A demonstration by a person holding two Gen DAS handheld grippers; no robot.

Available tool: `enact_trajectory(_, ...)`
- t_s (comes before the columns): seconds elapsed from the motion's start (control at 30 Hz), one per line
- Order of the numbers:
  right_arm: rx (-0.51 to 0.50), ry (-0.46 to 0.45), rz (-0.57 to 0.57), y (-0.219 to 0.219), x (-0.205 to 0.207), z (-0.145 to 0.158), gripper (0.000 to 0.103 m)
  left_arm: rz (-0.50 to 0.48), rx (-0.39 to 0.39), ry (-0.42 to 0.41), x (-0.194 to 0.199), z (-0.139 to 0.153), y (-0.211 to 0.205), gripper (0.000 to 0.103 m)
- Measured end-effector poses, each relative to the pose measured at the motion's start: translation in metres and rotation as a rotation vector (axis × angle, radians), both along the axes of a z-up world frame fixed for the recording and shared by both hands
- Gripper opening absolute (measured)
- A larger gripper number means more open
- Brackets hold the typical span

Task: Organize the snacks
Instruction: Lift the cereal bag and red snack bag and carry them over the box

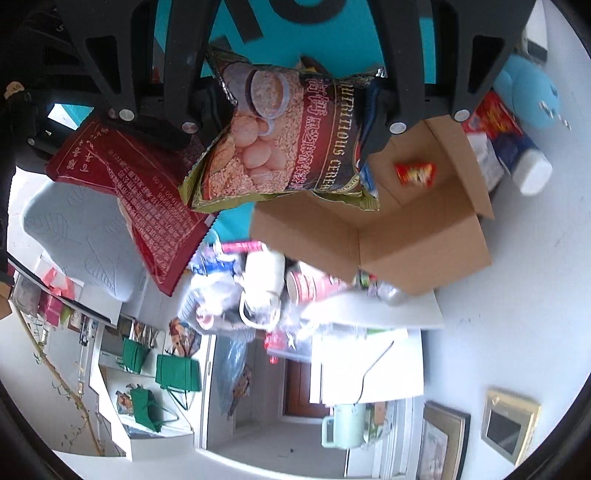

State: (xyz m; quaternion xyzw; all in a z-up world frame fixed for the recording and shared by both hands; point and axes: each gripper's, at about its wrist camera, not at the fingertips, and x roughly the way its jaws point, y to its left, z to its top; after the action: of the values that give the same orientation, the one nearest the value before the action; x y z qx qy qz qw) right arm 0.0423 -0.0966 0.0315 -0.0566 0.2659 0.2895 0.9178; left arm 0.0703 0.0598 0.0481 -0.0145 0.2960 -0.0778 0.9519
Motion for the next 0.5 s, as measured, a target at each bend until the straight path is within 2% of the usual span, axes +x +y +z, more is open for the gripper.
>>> enact_trajectory(0.2, -0.006, -0.033, 0.011, 0.014, 0.029, 0.02, 0.024, 0.006, -0.016, -0.071, 0.027, 0.019, 0.012, 0.054)
enact_trajectory(0.5, -0.032, -0.089, 0.02, 0.035, 0.078, 0.037, 0.024, 0.045, -0.031, -0.118, 0.084, 0.034, 0.029, 0.054)
